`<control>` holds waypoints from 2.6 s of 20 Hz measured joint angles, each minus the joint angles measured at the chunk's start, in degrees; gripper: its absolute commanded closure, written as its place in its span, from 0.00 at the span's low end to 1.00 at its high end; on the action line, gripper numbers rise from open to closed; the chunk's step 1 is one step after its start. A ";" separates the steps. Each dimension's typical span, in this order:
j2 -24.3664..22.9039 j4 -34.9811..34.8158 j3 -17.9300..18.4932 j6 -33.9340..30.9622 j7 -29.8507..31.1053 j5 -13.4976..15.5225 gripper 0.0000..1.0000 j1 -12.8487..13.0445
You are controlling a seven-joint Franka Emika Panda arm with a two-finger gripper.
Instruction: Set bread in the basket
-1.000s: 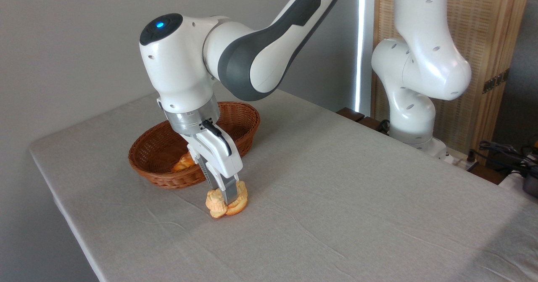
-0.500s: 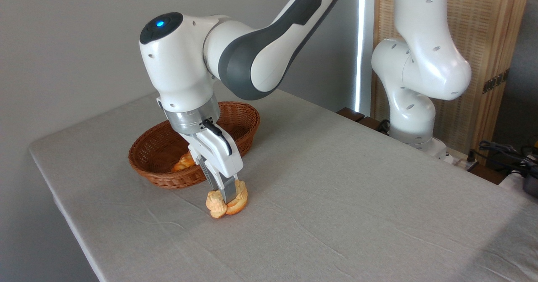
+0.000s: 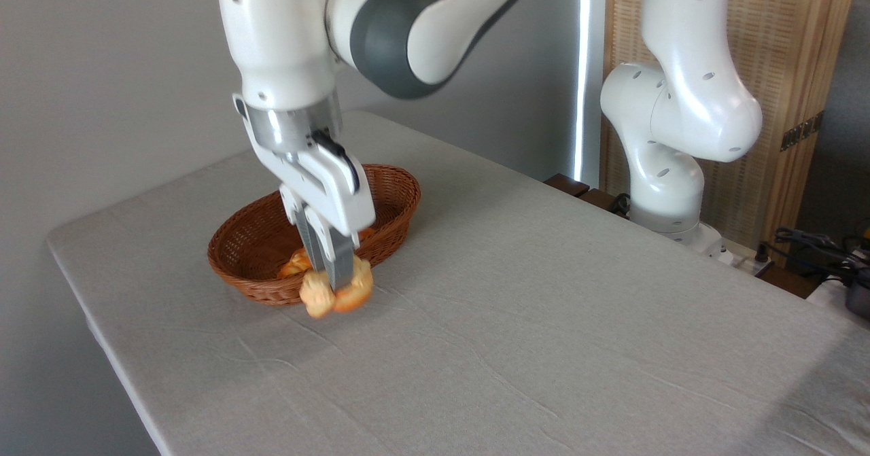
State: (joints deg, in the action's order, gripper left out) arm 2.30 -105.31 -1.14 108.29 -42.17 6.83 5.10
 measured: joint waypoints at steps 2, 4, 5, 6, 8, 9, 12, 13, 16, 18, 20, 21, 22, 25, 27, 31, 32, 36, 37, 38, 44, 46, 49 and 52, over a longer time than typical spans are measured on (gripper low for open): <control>-0.40 1.98 -1.96 -2.20 2.07 1.94 0.75 0.09; -0.82 3.08 -4.84 -2.88 5.49 2.48 0.74 0.25; -1.02 3.33 -6.64 -3.06 7.28 2.49 0.74 0.34; -1.14 3.38 -8.07 -3.14 8.41 2.49 0.72 0.45; -1.09 3.34 -10.55 -3.30 9.71 2.49 0.40 0.59; -0.99 3.31 -11.50 -3.33 10.02 2.51 0.04 0.61; -0.03 3.10 -15.23 -3.46 13.40 2.54 0.00 0.64; 0.57 3.04 -16.34 -3.47 14.47 2.50 0.00 0.67; 2.87 2.94 -17.84 -3.46 15.50 2.45 0.00 0.83; 4.20 2.94 -17.89 -3.46 15.50 1.78 0.00 1.33; 5.13 2.94 -17.91 -3.46 15.49 0.37 0.00 1.99; 5.51 2.94 -17.92 -3.46 15.49 -0.05 0.00 2.37; 5.83 2.94 -17.92 -3.46 15.49 -0.20 0.00 2.69; 6.13 2.95 -17.92 -3.46 15.49 -0.28 0.00 2.97; 6.11 3.24 -17.78 -3.43 15.49 -0.32 0.00 2.94; 5.78 6.43 -15.28 -3.26 15.50 -0.37 0.00 2.56; 5.63 7.27 -14.60 -3.31 15.49 -0.37 0.00 2.42; 4.14 9.34 -11.41 -3.40 15.50 -0.40 0.00 2.27; 3.50 9.54 -10.23 -3.65 15.49 -0.42 0.00 2.27; 2.76 9.68 -8.72 -4.35 15.37 -0.47 0.00 2.25; 0.06 9.74 0.78 -6.75 3.70 -0.55 0.00 2.05; 0.22 9.57 1.81 -6.79 1.94 -0.55 0.00 1.98; 0.59 9.22 1.70 -6.80 1.89 -0.55 0.00 2.19; 0.82 9.19 1.70 -6.80 1.89 -0.63 0.00 2.27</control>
State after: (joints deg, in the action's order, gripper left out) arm 3.12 -96.12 0.56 101.49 -40.28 6.20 7.37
